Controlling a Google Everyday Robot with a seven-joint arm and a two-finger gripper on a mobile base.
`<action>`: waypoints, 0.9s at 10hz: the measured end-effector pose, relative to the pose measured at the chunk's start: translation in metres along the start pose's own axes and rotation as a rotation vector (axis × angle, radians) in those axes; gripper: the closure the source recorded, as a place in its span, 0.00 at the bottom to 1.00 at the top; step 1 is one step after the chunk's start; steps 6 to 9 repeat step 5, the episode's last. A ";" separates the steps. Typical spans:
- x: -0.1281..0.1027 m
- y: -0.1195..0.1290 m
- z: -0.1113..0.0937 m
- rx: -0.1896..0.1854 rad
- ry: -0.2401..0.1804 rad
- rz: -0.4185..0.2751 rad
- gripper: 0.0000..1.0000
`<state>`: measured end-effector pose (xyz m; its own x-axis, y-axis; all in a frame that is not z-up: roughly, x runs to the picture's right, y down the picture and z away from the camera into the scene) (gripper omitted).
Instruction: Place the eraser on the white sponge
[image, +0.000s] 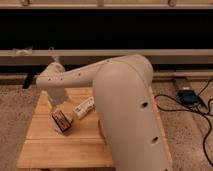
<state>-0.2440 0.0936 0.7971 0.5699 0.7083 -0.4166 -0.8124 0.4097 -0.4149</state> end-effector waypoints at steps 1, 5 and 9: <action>-0.004 -0.005 -0.004 -0.001 -0.014 0.009 0.20; -0.012 -0.007 -0.011 -0.013 -0.052 0.031 0.20; -0.012 -0.007 -0.011 -0.013 -0.052 0.031 0.20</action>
